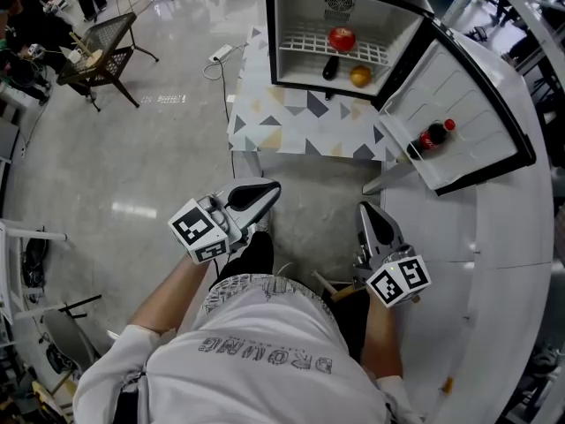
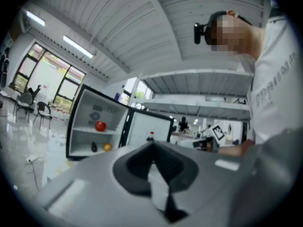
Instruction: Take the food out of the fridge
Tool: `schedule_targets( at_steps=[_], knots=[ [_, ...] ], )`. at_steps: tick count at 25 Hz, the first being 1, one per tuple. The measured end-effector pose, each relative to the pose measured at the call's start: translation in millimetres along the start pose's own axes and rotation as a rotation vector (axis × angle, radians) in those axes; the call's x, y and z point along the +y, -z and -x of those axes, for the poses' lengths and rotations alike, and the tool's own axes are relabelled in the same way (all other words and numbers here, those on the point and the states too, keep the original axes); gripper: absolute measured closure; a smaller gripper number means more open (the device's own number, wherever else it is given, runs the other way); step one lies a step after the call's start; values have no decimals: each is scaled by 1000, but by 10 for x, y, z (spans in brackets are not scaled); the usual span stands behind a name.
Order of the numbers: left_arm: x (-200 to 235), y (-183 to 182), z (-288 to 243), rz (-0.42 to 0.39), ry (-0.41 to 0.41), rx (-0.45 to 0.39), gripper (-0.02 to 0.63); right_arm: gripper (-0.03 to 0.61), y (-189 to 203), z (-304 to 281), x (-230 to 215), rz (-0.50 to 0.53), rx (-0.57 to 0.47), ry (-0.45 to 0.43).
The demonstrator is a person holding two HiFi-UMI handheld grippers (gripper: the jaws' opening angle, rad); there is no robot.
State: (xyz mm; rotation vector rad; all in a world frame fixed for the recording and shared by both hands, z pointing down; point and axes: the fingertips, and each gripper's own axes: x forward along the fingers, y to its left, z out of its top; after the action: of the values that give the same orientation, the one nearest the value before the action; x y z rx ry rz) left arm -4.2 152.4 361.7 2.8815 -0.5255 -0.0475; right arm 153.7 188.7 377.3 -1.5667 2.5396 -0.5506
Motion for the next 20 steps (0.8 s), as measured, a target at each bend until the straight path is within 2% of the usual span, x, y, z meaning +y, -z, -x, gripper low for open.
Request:
schedule_targets(
  at_steps=[10, 20],
  knots=[
    [773, -79, -245, 18, 22, 12, 606, 578, -146, -693, -331, -41, -13, 35],
    [1672, -224, -466, 30, 44, 19, 606, 578, -327, -1540, -635, -38, -6, 75]
  ],
)
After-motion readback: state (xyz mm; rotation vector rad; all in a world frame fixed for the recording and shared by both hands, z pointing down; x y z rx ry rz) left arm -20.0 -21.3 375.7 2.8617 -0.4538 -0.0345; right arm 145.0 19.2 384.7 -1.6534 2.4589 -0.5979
